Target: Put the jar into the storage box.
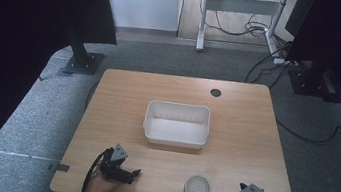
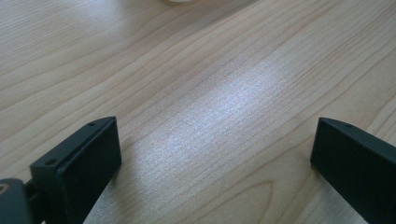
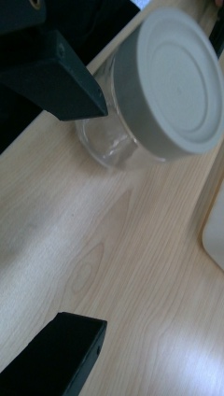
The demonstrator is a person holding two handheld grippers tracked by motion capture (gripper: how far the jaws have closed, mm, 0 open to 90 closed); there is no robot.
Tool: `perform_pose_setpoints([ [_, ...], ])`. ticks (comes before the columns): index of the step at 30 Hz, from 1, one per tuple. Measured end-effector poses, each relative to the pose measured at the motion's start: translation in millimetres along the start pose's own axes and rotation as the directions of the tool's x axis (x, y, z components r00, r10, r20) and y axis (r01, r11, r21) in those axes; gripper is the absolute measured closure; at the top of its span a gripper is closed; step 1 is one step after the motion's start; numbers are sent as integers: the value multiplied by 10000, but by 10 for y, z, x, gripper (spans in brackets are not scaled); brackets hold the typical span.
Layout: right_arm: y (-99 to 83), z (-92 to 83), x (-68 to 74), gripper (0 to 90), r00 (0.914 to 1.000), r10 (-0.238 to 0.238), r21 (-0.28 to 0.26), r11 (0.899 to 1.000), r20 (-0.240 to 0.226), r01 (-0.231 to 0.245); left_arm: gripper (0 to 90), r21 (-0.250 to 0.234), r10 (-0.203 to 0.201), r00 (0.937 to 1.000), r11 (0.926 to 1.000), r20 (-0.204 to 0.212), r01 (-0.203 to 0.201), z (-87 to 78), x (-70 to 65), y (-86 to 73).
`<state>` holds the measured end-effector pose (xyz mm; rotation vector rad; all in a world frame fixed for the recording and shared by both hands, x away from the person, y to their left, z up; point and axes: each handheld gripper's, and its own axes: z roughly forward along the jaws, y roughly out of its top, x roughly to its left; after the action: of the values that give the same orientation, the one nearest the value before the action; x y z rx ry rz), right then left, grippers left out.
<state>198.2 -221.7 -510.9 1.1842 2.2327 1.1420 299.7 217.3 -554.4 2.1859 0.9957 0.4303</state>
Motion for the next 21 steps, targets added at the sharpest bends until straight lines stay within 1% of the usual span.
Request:
perform_pose_setpoints([
  [4,14,-10,56,7,9998,-66,-79,9999,-171,65,14,2,-1,10000,10000,2,1,0,0,0],
  [13,52,27,217,0,9969,-418,-129,9991,-671,410,15,2,-4,10000,10000,-6,4,-1,-1,0],
  [21,80,97,297,0,9940,-528,-162,9985,-958,515,14,4,-4,10000,10000,-4,4,-1,-1,0],
])
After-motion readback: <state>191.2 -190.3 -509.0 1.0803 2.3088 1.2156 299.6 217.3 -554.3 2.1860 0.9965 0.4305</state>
